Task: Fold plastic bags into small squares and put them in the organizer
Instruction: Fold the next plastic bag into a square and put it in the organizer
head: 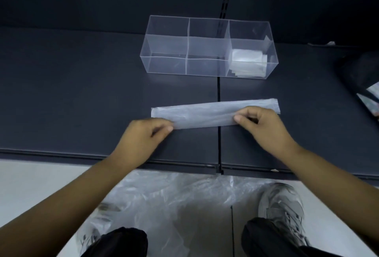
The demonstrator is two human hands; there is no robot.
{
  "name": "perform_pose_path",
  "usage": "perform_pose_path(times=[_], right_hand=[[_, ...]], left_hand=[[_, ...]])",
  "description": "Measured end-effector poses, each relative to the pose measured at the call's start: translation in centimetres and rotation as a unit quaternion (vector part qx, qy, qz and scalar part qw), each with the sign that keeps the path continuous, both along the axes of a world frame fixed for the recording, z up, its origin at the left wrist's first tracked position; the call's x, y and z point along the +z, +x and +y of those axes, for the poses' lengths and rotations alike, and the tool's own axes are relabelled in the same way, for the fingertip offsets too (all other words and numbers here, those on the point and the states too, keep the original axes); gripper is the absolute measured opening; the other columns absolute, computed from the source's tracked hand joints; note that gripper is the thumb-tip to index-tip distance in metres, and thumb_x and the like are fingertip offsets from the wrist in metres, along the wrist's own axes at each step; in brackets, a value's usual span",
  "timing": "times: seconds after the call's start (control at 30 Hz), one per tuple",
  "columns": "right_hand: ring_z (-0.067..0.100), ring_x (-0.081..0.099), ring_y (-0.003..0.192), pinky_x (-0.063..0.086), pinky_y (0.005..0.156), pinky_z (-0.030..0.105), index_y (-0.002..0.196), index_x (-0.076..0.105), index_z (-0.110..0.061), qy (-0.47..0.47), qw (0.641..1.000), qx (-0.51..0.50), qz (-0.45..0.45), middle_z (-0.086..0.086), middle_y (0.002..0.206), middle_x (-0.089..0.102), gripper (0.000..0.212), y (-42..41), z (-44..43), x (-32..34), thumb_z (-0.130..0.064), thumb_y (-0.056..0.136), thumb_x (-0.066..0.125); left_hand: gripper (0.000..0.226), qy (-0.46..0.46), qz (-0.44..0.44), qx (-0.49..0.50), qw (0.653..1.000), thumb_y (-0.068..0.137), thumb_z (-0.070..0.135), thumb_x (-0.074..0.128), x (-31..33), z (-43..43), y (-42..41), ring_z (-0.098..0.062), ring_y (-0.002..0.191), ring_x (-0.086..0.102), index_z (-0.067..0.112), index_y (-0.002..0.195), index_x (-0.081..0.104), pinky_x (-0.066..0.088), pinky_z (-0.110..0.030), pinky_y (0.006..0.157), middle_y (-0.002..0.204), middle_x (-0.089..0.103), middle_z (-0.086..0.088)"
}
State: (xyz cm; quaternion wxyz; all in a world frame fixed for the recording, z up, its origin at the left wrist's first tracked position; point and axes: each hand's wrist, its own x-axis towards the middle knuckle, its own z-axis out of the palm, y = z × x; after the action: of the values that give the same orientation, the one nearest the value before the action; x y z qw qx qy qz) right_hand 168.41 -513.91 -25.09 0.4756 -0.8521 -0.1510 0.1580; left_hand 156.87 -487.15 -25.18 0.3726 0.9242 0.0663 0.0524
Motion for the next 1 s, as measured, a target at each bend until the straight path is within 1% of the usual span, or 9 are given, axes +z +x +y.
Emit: perform_pose_path(times=[0.07,0.23,0.33,0.43,0.57,0.7,0.8,0.9,1.0], right_hand=[[-0.004,0.063,0.068,0.044,0.07,0.005,0.078,0.071,-0.019,0.011,0.999,-0.022,0.039,-0.011,0.073,0.072,0.011,1.1,0.3,0.1,-0.019,0.088,0.067],[-0.004,0.054,0.05,0.042,0.055,0.007,0.071,0.069,-0.017,-0.021,0.996,-0.078,0.042,-0.011,0.054,0.064,0.016,2.6,1.6,-0.3,-0.024,0.086,0.07],[-0.004,0.054,0.046,0.04,0.05,0.005,0.072,0.07,-0.014,-0.056,0.994,-0.085,0.043,-0.009,0.053,0.062,0.016,3.1,2.0,-0.3,-0.024,0.084,0.072],[0.002,0.055,0.049,0.042,0.051,0.009,0.07,0.07,-0.012,-0.093,0.992,-0.079,0.035,-0.001,0.057,0.064,0.02,3.5,2.4,-0.2,-0.026,0.085,0.072],[0.013,0.058,0.059,0.047,0.065,0.025,0.075,0.069,-0.006,-0.117,0.989,-0.08,0.037,0.003,0.063,0.064,0.021,3.6,2.9,0.1,-0.023,0.087,0.069],[0.023,0.059,0.093,0.046,0.083,0.032,0.108,0.063,-0.012,-0.191,0.97,-0.094,-0.118,0.004,0.096,0.062,0.02,1.9,4.3,0.7,-0.015,0.088,0.062],[0.031,0.05,0.117,0.035,0.104,0.037,0.129,0.054,-0.008,-0.159,0.941,0.072,-0.289,0.014,0.126,0.054,0.042,-1.2,7.1,1.0,-0.014,0.088,0.058],[0.018,0.011,0.148,0.006,0.12,0.034,0.152,0.021,-0.009,-0.184,0.916,0.289,-0.208,0.006,0.16,0.017,0.059,-3.7,9.6,-0.5,-0.036,0.102,0.037],[0.01,-0.015,0.147,-0.009,0.119,0.033,0.153,-0.004,-0.015,-0.297,0.885,0.293,-0.206,-0.001,0.161,-0.01,0.072,-2.9,9.0,-2.5,-0.055,0.098,0.021]], left_hand=[[0.013,-0.083,0.033,0.081,0.993,0.088,0.021,0.067,0.1,1.7,0.3,0.017,0.076,0.06,0.029,0.081,0.073,0.04,0.0,0.074,0.078,0.07,0.028],[0.02,-0.189,0.077,0.228,0.952,0.092,0.016,0.061,-0.1,3.7,1.5,0.003,0.061,0.063,0.025,0.077,0.069,0.052,-0.019,0.067,0.061,0.07,0.012],[0.011,0.035,-0.041,0.227,0.972,0.092,0.015,0.057,0.2,2.5,1.0,-0.013,0.076,0.062,0.019,0.09,0.067,0.045,-0.026,0.076,0.082,0.069,0.005],[0.029,0.201,-0.136,0.011,0.97,0.094,0.02,0.048,0.1,-0.3,0.8,-0.031,0.105,0.058,0.008,0.115,0.064,0.038,-0.032,0.096,0.114,0.065,-0.011],[0.083,0.322,0.074,-0.132,0.935,0.091,0.065,0.01,-1.6,-1.9,0.5,-0.021,0.148,0.002,0.01,0.153,0.009,-0.001,-0.035,0.12,0.16,0.008,-0.006],[0.09,0.343,0.097,-0.136,0.924,0.084,0.073,-0.002,-3.1,-1.4,0.2,-0.019,0.147,-0.011,0.014,0.152,-0.005,-0.008,-0.035,0.119,0.161,-0.007,-0.003],[0.089,0.346,0.096,-0.143,0.922,0.085,0.072,-0.001,-3.1,-1.5,0.3,-0.02,0.147,-0.012,0.014,0.152,-0.003,-0.008,-0.035,0.119,0.16,-0.007,-0.004],[0.085,0.326,0.087,-0.151,0.929,0.087,0.071,0.0,-3.1,-1.4,0.2,-0.019,0.147,-0.012,0.014,0.151,-0.003,-0.008,-0.035,0.119,0.16,-0.004,-0.005],[0.085,0.324,0.08,-0.15,0.931,0.089,0.07,0.006,-3.0,-1.3,0.2,-0.019,0.147,-0.009,0.014,0.152,0.002,-0.007,-0.034,0.119,0.16,-0.001,-0.005]])
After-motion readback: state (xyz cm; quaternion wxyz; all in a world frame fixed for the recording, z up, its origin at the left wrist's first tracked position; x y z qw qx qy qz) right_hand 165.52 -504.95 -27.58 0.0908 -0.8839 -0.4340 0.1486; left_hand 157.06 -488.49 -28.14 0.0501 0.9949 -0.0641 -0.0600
